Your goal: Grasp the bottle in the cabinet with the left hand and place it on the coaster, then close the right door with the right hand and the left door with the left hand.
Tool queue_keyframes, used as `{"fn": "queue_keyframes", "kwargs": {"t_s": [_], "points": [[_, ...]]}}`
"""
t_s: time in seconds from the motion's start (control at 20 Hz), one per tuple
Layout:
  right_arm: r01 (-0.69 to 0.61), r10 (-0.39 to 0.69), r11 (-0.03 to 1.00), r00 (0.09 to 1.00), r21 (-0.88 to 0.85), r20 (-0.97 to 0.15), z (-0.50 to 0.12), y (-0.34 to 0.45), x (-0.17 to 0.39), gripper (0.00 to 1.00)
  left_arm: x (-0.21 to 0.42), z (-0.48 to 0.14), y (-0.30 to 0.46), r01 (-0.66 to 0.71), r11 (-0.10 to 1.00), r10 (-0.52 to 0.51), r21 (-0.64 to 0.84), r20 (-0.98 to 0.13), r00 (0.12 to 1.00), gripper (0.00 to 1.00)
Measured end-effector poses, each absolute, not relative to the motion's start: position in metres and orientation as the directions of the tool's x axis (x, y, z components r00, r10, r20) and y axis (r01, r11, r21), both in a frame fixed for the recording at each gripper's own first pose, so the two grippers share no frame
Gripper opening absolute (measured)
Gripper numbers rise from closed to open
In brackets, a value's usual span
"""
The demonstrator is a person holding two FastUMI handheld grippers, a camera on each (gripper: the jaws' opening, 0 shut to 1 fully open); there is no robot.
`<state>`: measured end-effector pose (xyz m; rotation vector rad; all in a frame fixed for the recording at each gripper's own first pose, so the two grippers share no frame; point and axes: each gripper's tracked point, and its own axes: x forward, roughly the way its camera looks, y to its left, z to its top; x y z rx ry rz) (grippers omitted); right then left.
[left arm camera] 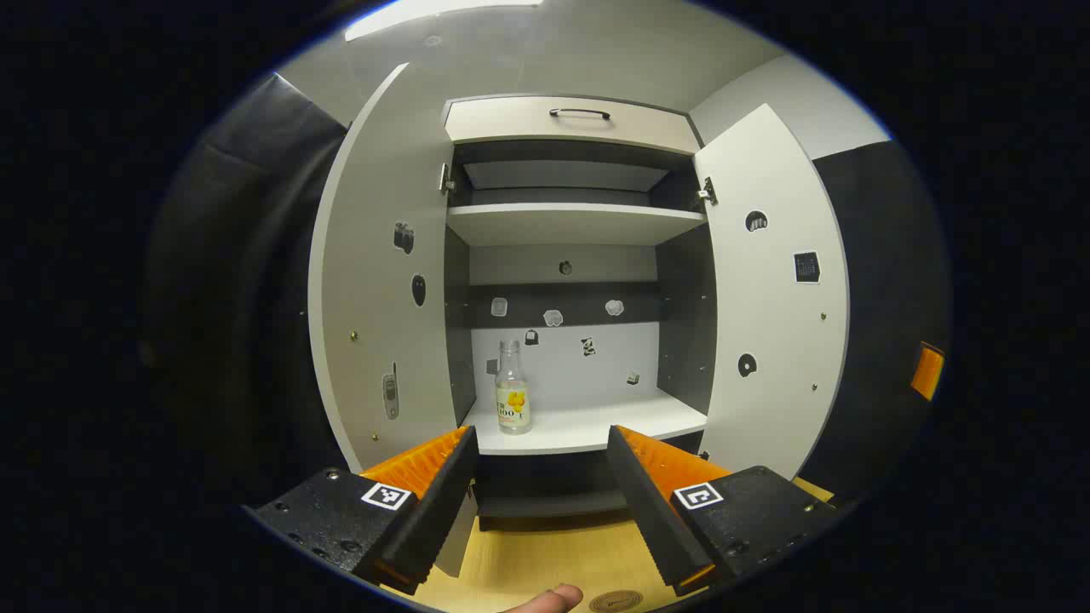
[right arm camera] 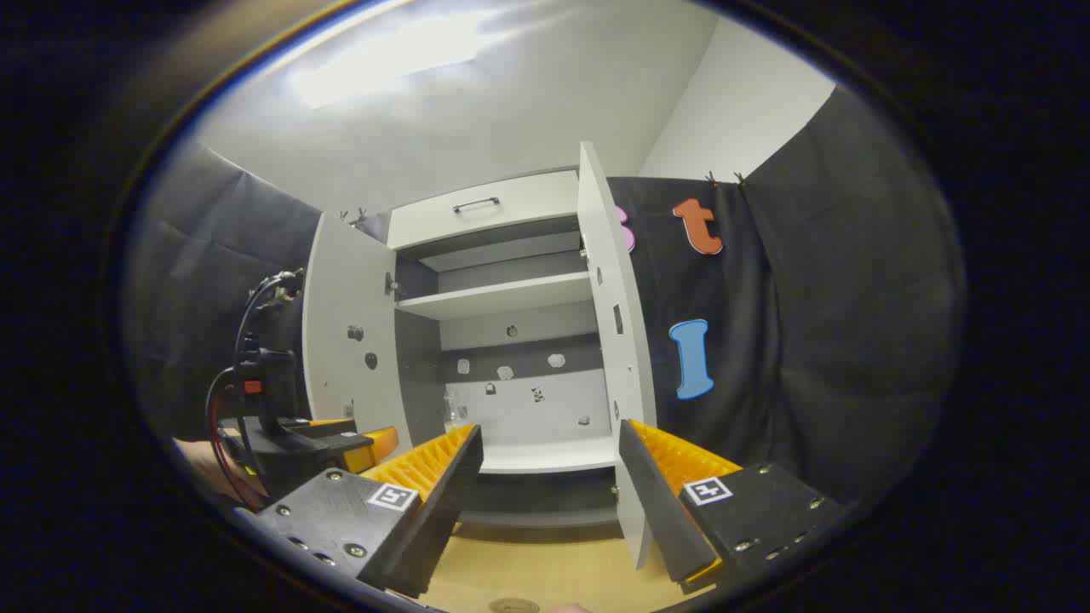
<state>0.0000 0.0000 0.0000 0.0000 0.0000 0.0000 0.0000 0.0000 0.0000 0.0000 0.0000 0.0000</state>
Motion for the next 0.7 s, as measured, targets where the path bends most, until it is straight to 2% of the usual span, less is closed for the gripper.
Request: {"fn": "queue_keyframes", "kwargs": {"t_s": [0.7], "points": [[0.036, -0.035, 0.997, 0.999, -0.067, 0.022, -0.014, 0.007, 0.064, 0.98, 0.071, -0.018, 0.002, 0.063, 0.998, -0.063, -0.025, -0.005, 0.998, 0.96]]}}
